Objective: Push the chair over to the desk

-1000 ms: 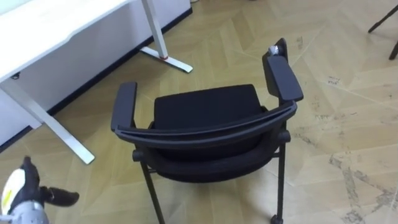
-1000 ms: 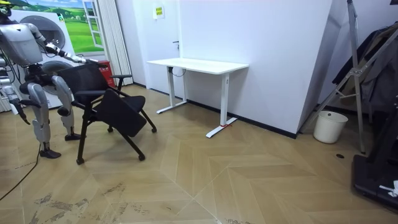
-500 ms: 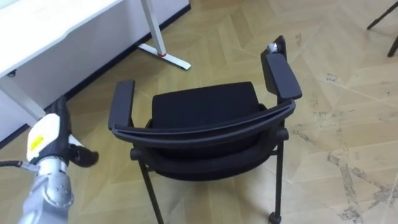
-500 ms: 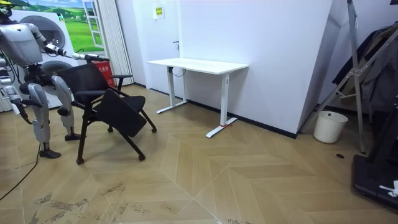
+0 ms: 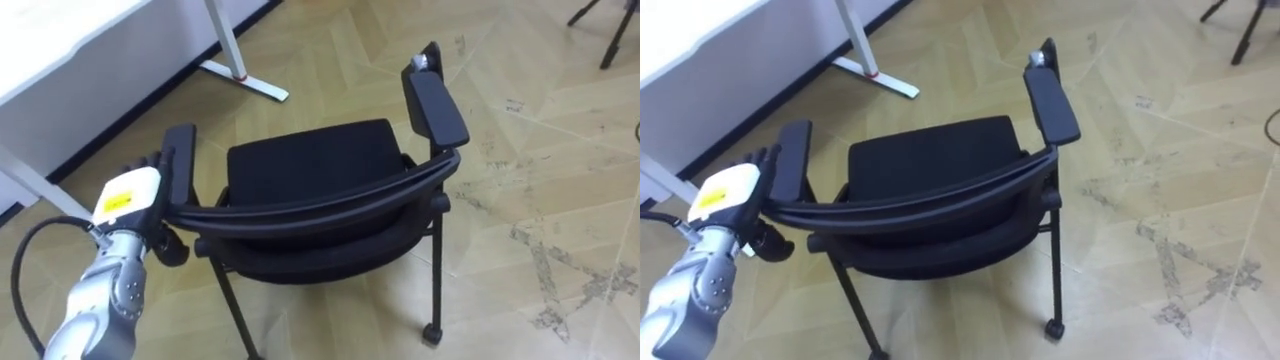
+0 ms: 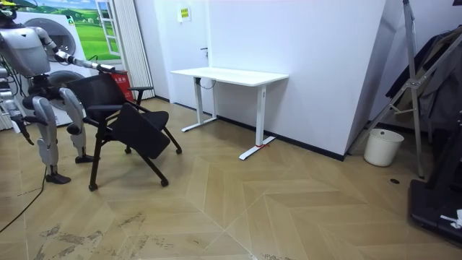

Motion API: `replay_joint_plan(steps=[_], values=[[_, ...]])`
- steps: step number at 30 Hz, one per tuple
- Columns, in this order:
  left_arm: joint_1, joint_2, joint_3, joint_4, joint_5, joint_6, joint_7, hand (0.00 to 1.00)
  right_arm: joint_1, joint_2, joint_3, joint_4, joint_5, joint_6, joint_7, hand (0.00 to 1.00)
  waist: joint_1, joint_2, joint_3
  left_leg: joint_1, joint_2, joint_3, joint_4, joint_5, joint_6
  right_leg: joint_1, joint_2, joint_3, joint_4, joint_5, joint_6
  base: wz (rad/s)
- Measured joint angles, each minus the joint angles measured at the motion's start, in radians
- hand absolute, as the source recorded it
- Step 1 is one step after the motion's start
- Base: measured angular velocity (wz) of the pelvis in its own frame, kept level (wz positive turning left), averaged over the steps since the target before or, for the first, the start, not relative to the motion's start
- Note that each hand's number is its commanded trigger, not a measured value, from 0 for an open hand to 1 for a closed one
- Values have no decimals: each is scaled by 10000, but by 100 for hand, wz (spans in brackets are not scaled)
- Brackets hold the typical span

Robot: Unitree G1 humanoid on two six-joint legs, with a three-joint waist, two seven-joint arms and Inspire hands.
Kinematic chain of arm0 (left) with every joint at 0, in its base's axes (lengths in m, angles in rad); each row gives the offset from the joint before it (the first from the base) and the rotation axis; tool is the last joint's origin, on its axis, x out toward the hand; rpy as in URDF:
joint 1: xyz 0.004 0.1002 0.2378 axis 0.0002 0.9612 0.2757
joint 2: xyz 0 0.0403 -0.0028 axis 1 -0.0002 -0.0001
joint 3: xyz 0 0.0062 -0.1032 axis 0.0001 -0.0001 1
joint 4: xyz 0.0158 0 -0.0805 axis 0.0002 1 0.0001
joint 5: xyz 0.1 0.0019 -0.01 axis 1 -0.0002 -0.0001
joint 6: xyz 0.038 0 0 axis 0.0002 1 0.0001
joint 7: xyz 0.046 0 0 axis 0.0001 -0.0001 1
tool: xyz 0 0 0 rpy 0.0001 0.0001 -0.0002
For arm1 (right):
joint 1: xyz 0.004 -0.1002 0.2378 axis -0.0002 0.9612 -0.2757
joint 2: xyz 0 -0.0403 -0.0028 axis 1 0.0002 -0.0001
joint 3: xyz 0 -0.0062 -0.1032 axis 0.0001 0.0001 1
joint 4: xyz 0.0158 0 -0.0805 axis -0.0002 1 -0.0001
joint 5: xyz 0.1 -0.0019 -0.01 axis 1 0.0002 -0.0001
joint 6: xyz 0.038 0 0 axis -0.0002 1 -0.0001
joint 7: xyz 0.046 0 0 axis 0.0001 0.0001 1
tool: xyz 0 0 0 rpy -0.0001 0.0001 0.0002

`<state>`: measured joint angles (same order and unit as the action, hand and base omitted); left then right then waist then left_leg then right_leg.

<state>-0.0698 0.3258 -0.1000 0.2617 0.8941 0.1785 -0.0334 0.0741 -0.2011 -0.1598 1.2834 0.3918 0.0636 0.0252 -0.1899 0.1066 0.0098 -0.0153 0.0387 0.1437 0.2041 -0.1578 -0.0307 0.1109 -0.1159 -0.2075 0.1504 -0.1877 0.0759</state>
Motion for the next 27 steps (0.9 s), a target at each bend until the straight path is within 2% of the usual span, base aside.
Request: replay_joint_plan(steps=[5,10,13,15,22,27], values=[[3,90,-219,-1141,259,276,-997,0,-58,0,0,20,46,-7,-34,0,37,-11,20,-24,-28,-104,30,3,3,48,-7,-75,0,0,1,7],[-2,166,-215,-1989,420,372,-1418,0,-249,0,9,185,92,-30,-177,0,48,-44,41,12,-37,-155,116,3,3,88,-21,-123,-13,-31,14,2],[-73,309,-271,-2418,412,488,-1792,0,-311,-19,106,346,462,-73,-174,0,49,-44,43,-20,-37,-166,184,1,2,95,-19,-107,-16,-98,-10,3],[-72,517,-490,-3021,413,639,-2240,0,-238,-32,220,343,526,-69,-116,0,77,-30,33,-18,-42,-169,185,1,2,95,-19,-74,-12,-107,-12,0],[-68,545,-631,-3644,415,952,-3131,0,-285,-16,406,352,530,-95,10,0,61,5,9,-93,-56,-165,196,1,2,29,-25,-14,-5,-106,-13,0],[-74,541,-647,-3807,393,1009,-3728,0,-370,-16,399,366,387,-117,-2,0,-14,12,4,-85,-65,-164,195,2,2,34,-28,90,15,-106,-15,0]])
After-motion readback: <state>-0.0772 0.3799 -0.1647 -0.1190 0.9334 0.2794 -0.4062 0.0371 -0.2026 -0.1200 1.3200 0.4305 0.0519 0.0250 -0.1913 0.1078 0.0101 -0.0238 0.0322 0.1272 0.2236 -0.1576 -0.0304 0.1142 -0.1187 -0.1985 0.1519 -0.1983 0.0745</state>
